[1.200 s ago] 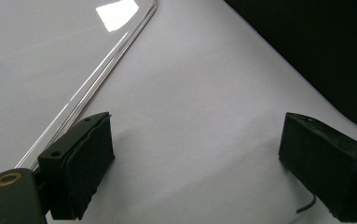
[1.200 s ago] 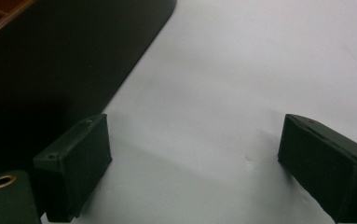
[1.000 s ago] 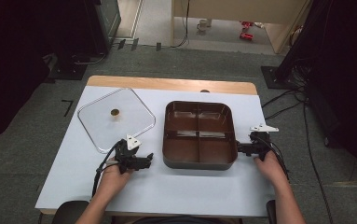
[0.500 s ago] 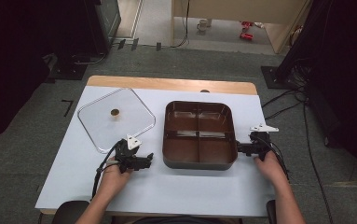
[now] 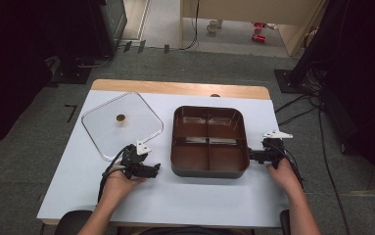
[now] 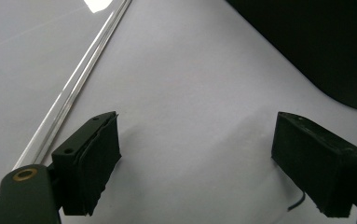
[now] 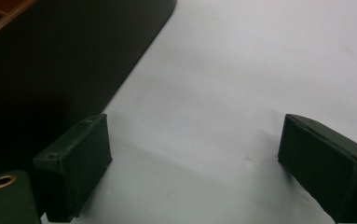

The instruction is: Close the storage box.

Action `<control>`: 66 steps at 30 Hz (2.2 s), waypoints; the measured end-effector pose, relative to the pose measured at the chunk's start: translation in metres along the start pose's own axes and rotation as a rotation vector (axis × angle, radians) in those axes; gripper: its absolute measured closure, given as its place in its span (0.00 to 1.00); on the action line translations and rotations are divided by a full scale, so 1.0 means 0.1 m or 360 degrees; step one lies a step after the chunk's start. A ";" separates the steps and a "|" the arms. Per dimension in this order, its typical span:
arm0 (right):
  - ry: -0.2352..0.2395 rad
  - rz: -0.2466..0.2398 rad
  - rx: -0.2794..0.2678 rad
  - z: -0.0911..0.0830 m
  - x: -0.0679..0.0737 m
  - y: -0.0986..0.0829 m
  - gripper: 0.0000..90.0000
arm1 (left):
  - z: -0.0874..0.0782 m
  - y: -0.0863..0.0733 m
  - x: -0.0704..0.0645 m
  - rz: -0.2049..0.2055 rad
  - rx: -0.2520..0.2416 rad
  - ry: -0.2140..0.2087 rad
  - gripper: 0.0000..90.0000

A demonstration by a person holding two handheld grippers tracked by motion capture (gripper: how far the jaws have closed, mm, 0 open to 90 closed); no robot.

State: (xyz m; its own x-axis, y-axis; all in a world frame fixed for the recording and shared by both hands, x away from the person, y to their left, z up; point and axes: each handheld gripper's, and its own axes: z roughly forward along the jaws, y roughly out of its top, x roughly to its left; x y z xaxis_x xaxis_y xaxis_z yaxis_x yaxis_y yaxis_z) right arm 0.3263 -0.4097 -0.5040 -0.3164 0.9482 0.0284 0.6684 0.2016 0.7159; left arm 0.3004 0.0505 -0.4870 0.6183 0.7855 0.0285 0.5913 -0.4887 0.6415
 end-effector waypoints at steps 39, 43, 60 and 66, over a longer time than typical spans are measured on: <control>0.0000 -0.0001 -0.0003 0.00 0.00 0.00 0.10 | -0.32 0.27 0.30 -0.0086 -0.0042 -0.0110 0.28; 0.0002 0.0002 -0.0005 0.00 0.00 0.00 0.10 | -0.33 0.33 0.38 -0.0090 -0.0038 -0.0102 0.28; 0.0002 0.0001 -0.0006 0.00 0.00 0.00 0.10 | -0.31 0.58 0.77 -0.0119 -0.0115 -0.0074 0.28; 0.0002 0.0001 -0.0005 0.00 0.00 0.00 0.10 | -0.23 0.64 0.94 -0.0133 -0.0110 -0.0047 0.28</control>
State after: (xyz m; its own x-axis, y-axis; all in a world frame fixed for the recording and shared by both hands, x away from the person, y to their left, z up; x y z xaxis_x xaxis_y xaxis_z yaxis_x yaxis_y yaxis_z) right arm 0.3261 -0.4100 -0.5043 -0.3167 0.9481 0.0297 0.6664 0.2001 0.7183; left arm 0.3842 0.1023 -0.4255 0.5840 0.8103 -0.0491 0.6049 -0.3941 0.6920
